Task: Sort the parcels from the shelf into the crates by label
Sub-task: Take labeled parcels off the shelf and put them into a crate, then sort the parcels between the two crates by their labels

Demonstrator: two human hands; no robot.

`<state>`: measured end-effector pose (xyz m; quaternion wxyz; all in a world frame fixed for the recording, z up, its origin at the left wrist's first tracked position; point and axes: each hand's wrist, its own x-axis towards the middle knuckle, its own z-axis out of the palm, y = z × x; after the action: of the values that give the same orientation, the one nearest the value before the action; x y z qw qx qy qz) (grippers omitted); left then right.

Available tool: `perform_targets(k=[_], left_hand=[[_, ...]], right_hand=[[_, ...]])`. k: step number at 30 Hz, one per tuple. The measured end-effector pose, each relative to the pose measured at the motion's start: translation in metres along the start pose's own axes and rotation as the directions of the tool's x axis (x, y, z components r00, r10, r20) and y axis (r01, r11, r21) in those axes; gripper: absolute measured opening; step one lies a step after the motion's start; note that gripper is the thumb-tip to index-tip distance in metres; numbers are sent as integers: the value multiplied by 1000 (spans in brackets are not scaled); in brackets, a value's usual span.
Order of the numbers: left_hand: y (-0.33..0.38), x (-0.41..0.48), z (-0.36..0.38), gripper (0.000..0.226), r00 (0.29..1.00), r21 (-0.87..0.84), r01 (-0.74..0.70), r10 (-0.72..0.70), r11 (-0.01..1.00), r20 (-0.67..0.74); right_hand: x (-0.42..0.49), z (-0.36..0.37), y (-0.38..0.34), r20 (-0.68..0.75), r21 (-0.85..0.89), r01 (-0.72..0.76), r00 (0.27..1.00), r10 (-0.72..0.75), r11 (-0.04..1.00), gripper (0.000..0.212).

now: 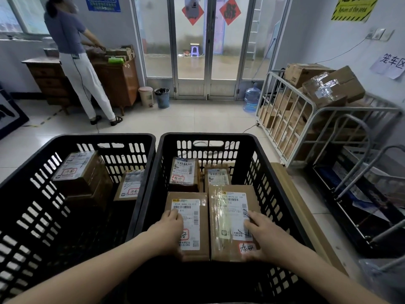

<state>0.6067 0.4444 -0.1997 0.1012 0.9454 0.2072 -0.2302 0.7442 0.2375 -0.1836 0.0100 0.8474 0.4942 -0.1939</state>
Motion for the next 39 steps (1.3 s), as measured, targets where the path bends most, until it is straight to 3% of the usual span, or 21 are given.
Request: perform_targets(k=[7, 14, 23, 39], left_hand=[[1, -12, -4, 105, 1000, 19, 5, -4, 1000, -28], [6, -28, -11, 82, 993, -36, -34, 30, 999, -117], [13, -59, -29, 79, 951, -29, -238, 227, 971, -210], [18, -149, -11, 77, 810, 128, -525, 541, 841, -227]], right_hand=[[-7, -8, -4, -31, 40, -2, 1000, 3, 999, 77], [-28, -12, -17, -125, 43, -52, 991, 57, 998, 71], [-76, -25, -48, -191, 56, -205, 958, 212, 977, 62], [-210, 7, -157, -309, 129, -502, 799, 516, 855, 62]])
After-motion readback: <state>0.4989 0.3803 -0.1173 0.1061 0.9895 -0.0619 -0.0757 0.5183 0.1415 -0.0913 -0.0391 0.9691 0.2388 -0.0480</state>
